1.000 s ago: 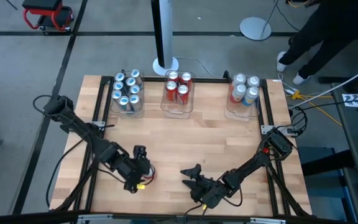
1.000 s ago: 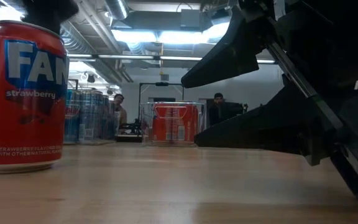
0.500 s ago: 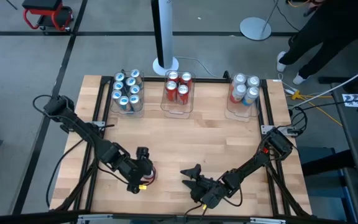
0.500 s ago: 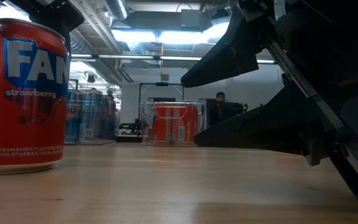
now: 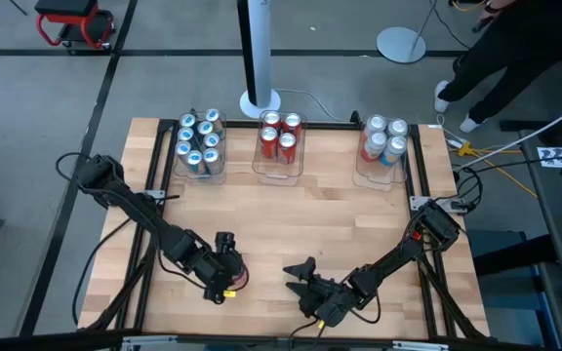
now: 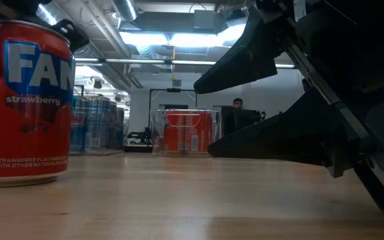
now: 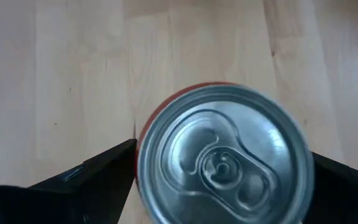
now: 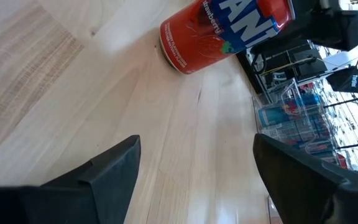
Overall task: Sort soda cans
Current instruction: Put the red soda can into the center transparent bin
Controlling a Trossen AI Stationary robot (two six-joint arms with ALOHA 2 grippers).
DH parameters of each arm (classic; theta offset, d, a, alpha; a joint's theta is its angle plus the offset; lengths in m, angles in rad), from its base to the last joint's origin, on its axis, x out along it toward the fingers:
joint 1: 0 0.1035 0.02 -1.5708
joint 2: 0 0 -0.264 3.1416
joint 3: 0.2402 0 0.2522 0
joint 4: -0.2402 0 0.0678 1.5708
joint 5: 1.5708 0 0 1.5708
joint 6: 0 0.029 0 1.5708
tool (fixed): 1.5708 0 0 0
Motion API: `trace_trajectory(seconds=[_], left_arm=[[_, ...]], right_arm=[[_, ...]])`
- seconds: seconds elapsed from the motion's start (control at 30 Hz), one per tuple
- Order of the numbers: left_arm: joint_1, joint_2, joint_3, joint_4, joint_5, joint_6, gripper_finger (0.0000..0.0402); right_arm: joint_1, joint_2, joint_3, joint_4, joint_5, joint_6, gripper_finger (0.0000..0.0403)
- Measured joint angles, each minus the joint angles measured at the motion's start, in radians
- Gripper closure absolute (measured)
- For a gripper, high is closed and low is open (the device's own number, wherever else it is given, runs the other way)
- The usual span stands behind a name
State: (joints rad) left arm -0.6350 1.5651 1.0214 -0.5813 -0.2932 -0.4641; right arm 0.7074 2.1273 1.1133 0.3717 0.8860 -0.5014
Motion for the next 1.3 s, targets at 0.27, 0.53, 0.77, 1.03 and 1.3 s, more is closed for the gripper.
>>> trace_trajectory(seconds=[0.27, 0.53, 0.77, 1.03, 1.3], left_arm=[[0.0, 0.022, 0.0, 0.051, 0.0, 0.027, 0.007], [0.01, 0.016, 0.0, 0.042, 0.001, 0.032, 0.011], [0.041, -0.047, 0.079, -0.039, -0.09, 0.122, 0.011], [0.184, -0.158, 0.162, -0.058, -0.213, 0.314, 0.011], [0.494, -0.224, 0.169, 0.005, -0.238, 0.449, 0.011]], right_arm=[[0.0, 0.0, 0.0, 0.0, 0.0, 0.0, 0.0093], [0.0, 0.0, 0.0, 0.0, -0.006, 0.004, 0.0093], [0.0, 0.0, 0.0, 0.001, -0.006, 0.006, 0.0093], [0.0, 0.0, 0.0, 0.001, -0.006, 0.007, 0.0093], [0.0, 0.0, 0.0, 0.001, -0.006, 0.006, 0.0093]])
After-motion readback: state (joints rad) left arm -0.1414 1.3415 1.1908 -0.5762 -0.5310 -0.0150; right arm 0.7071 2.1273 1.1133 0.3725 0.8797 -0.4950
